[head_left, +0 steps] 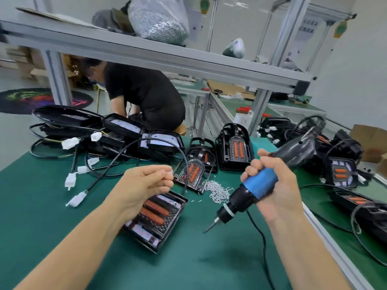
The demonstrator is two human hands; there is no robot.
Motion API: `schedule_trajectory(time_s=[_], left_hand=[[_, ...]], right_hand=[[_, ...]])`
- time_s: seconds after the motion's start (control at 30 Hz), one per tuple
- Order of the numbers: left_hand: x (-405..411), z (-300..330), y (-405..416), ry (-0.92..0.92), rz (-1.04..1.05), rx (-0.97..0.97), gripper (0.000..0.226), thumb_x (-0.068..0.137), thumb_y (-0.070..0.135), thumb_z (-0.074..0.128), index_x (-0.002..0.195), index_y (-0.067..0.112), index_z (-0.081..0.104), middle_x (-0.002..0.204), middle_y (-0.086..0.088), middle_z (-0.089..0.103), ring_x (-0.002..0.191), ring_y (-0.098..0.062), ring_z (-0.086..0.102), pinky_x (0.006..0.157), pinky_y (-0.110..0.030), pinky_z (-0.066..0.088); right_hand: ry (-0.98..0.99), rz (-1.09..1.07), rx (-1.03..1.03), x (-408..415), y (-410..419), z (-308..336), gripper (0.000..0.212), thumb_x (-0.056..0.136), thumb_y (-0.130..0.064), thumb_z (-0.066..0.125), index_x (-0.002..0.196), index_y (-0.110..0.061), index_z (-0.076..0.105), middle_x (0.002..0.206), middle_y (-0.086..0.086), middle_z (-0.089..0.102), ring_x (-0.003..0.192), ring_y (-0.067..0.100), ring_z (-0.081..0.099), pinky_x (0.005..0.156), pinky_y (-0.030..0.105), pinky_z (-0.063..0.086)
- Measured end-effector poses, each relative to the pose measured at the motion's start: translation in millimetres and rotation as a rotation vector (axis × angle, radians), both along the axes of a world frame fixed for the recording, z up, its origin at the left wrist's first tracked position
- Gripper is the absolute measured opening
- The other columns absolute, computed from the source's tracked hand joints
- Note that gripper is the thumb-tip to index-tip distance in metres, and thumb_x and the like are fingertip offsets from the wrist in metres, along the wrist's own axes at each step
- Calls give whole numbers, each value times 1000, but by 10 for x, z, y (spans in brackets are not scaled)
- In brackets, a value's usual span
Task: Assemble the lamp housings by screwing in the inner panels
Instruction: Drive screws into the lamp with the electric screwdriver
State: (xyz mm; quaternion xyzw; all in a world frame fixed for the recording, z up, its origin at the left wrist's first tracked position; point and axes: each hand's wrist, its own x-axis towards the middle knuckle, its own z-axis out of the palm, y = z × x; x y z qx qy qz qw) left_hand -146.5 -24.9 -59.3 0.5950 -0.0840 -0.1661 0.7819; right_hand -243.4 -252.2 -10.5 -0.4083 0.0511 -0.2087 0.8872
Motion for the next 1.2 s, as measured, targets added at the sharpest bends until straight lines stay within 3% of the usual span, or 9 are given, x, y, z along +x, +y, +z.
schedule_trajectory(time_s=[0.13, 0.27, 0.5, 0.63, 0.9, 1.2], left_hand=[[-16, -29, 156, 122, -9, -170, 11, 86, 4, 59, 95, 0, 65, 76, -8, 72, 64, -13, 68, 56, -20, 55], [-22, -66, 283, 250, -64, -339, 23, 70, 3, 66, 91, 1, 73, 81, -10, 72, 67, -13, 69, 57, -19, 56], [-34, -87, 381, 262, -53, -354, 12, 69, 6, 68, 72, 11, 78, 80, -9, 71, 67, -15, 69, 55, -22, 56], [-38, -107, 391, 308, -32, -350, 13, 67, 5, 68, 73, 11, 79, 67, -4, 60, 56, -11, 56, 47, -18, 49], [-127, -116, 282, 405, -125, -522, 13, 69, 2, 66, 74, 6, 77, 77, -10, 70, 60, -14, 65, 51, -20, 55], [-181, -68, 280, 473, -168, -618, 12, 71, 0, 65, 72, 6, 76, 74, -9, 63, 59, -14, 60, 50, -19, 54]], right_hand=[[-160, -35, 27, 39, 177, 194, 18, 76, -12, 54, 93, -13, 59, 62, -5, 50, 53, 8, 50, 62, 18, 50], [-251, -66, 113, 126, 371, 296, 11, 90, -16, 45, 87, -15, 56, 67, -4, 56, 57, 9, 55, 68, 22, 53], [-292, -87, 75, 238, 600, 307, 6, 77, -20, 53, 82, -19, 53, 60, -9, 51, 50, 7, 49, 63, 20, 49], [-346, -121, 77, 279, 680, 339, 4, 79, -21, 51, 83, -19, 52, 60, -9, 50, 50, 7, 49, 63, 20, 49], [-379, -169, 44, 334, 833, 391, 7, 78, -20, 52, 85, -19, 52, 59, -9, 50, 50, 7, 48, 61, 21, 47], [-405, -164, -26, 326, 887, 385, 8, 78, -19, 50, 85, -19, 53, 65, -6, 56, 51, 7, 49, 60, 21, 46]])
